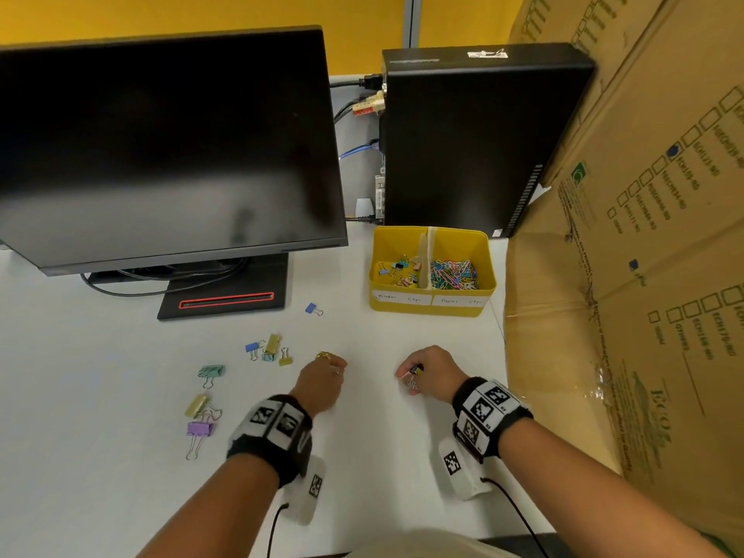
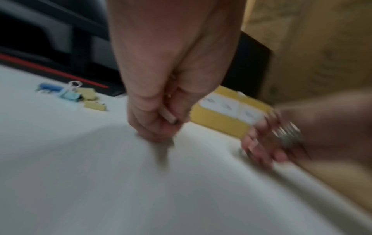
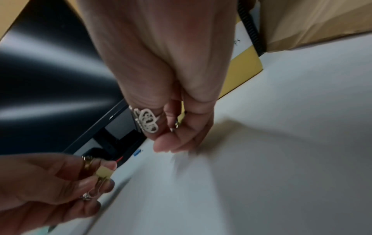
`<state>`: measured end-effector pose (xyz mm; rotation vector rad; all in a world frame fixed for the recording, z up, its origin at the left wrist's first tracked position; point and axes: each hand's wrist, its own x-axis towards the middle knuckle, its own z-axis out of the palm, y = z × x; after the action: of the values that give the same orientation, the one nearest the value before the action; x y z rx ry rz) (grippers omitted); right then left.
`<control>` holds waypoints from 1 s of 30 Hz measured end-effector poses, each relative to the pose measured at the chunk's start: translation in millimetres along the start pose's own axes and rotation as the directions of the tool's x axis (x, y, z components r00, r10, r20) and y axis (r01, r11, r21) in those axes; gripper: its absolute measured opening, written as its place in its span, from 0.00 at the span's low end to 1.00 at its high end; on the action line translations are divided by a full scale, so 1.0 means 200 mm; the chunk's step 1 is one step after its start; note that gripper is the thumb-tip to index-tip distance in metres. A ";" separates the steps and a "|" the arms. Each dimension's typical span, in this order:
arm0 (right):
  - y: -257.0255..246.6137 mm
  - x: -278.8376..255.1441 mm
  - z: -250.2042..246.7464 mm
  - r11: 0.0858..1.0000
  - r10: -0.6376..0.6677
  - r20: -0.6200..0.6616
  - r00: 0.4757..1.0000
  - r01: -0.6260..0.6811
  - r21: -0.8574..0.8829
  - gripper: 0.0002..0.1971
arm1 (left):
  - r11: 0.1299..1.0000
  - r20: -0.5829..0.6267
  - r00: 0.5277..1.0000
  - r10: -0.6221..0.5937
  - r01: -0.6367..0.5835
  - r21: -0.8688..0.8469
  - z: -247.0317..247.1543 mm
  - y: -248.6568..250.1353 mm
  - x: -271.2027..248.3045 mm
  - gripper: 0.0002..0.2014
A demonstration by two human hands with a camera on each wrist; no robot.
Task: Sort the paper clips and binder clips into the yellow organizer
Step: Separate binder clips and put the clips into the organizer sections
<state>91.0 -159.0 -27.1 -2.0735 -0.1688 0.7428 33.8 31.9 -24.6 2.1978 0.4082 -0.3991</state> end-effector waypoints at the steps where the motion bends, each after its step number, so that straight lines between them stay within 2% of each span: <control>1: -0.02 0.00 -0.02 0.999 0.000 -0.005 1.000 0.000 0.047 0.10 | 0.982 0.035 0.999 -0.021 0.027 -0.188 -0.04 0.04 0.01 0.16; 3: -0.11 0.01 -0.09 0.987 -0.043 -0.048 0.998 0.050 0.151 0.09 | 0.871 0.077 0.997 -0.023 0.058 -0.489 -0.13 0.16 0.03 0.18; 5: -0.24 0.04 -0.18 0.974 -0.100 -0.160 0.982 0.129 0.187 0.07 | 0.826 0.065 0.996 0.056 -0.009 -0.564 -0.19 0.30 0.10 0.15; 7: -0.36 0.10 -0.27 0.975 -0.151 -0.306 0.940 0.193 0.112 0.07 | 0.870 -0.013 0.994 0.109 -0.101 -0.483 -0.21 0.47 0.20 0.12; 9: -0.47 0.16 -0.35 0.978 -0.187 -0.388 0.902 0.208 0.011 0.12 | 0.881 -0.095 0.990 0.108 -0.140 -0.452 -0.20 0.62 0.32 0.13; 10: -0.51 0.18 -0.39 0.981 -0.194 -0.378 0.905 0.175 -0.086 0.17 | 0.905 -0.150 0.985 0.086 -0.140 -0.401 -0.19 0.68 0.37 0.11; 12: -0.55 0.22 -0.43 0.949 -0.183 -0.283 0.941 0.094 -0.301 0.28 | 0.975 -0.152 0.986 0.071 -0.101 -0.200 -0.18 0.78 0.40 0.06; 14: -0.55 0.24 -0.44 0.927 -0.163 -0.245 0.956 0.063 -0.370 0.30 | 0.993 -0.093 0.989 0.111 -0.107 0.047 -0.19 0.81 0.39 0.15; 15: -0.55 0.24 -0.44 0.921 -0.189 -0.275 0.943 0.073 -0.382 0.27 | 0.986 -0.103 0.984 0.146 -0.136 0.100 -0.20 0.83 0.34 0.17; 17: -0.53 0.23 -0.41 0.911 -0.297 -0.351 0.888 0.154 -0.383 0.17 | 0.972 -0.161 0.962 0.221 -0.204 0.117 -0.25 0.75 0.23 0.17; 19: -0.52 0.20 -0.32 0.886 -0.415 -0.320 0.852 0.298 -0.355 0.11 | 0.973 -0.249 0.943 0.218 -0.190 0.133 -0.29 0.57 0.11 0.15; 21: -0.51 0.18 -0.18 0.839 -0.481 -0.145 0.864 0.407 -0.360 0.11 | 0.963 -0.327 0.932 0.157 -0.071 0.260 -0.34 0.28 0.00 0.14; 23: -0.50 0.20 -0.01 0.804 -0.462 0.037 0.886 0.436 -0.405 0.08 | 0.867 -0.378 0.919 0.112 0.096 0.489 -0.38 -0.03 -0.09 0.15; 25: -0.48 0.27 0.15 0.803 -0.368 0.140 0.919 0.390 -0.451 0.14 | 0.850 -0.426 0.903 -0.059 0.269 0.453 -0.44 -0.28 -0.13 0.18; 27: -0.48 0.38 0.28 0.804 -0.259 0.164 0.952 0.307 -0.509 0.24 | 0.841 -0.331 0.916 -0.225 0.354 0.409 -0.50 -0.46 -0.14 0.28; 30: -0.48 0.52 0.41 0.765 -0.158 0.144 0.977 0.214 -0.607 0.42 | 0.835 -0.094 0.953 -0.288 0.298 0.463 -0.54 -0.57 -0.16 0.47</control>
<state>143.7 -4.7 -29.8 -2.5942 -0.7507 0.7099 -26.7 180.3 -25.7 2.6214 0.7301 -0.7063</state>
